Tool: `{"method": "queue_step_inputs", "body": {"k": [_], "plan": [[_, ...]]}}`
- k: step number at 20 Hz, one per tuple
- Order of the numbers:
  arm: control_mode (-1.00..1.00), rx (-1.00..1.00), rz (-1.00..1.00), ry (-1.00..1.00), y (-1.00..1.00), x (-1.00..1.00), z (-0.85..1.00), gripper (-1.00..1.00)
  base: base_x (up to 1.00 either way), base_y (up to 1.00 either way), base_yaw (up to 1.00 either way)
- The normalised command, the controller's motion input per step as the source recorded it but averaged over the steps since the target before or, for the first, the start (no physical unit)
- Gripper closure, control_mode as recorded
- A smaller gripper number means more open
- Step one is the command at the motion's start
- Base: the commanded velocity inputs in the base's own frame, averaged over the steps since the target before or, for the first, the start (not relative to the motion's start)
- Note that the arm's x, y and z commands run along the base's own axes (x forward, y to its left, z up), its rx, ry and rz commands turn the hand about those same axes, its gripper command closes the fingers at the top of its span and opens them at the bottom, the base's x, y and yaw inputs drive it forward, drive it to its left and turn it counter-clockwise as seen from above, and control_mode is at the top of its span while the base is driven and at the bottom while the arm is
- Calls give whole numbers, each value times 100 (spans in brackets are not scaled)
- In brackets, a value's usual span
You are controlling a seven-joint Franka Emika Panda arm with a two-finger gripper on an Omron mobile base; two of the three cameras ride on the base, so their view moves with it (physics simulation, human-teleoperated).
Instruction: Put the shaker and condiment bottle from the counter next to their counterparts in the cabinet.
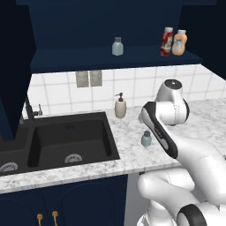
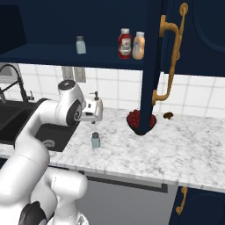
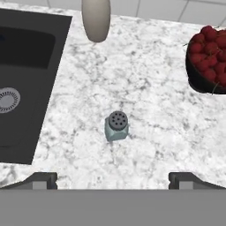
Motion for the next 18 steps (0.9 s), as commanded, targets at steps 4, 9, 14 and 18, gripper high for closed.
{"method": "queue_step_inputs", "body": {"k": [4,9,14,18], "plan": [[-100,0,0,0,-1,42,-26,-100,0,0,0],[-100,0,0,0,-3,33,-25,-100,0,0,0],[-100,0,0,0,-3,25,-26,-100,0,0,0],[-100,0,0,0,-5,17,-29,-100,0,0,0]]}}
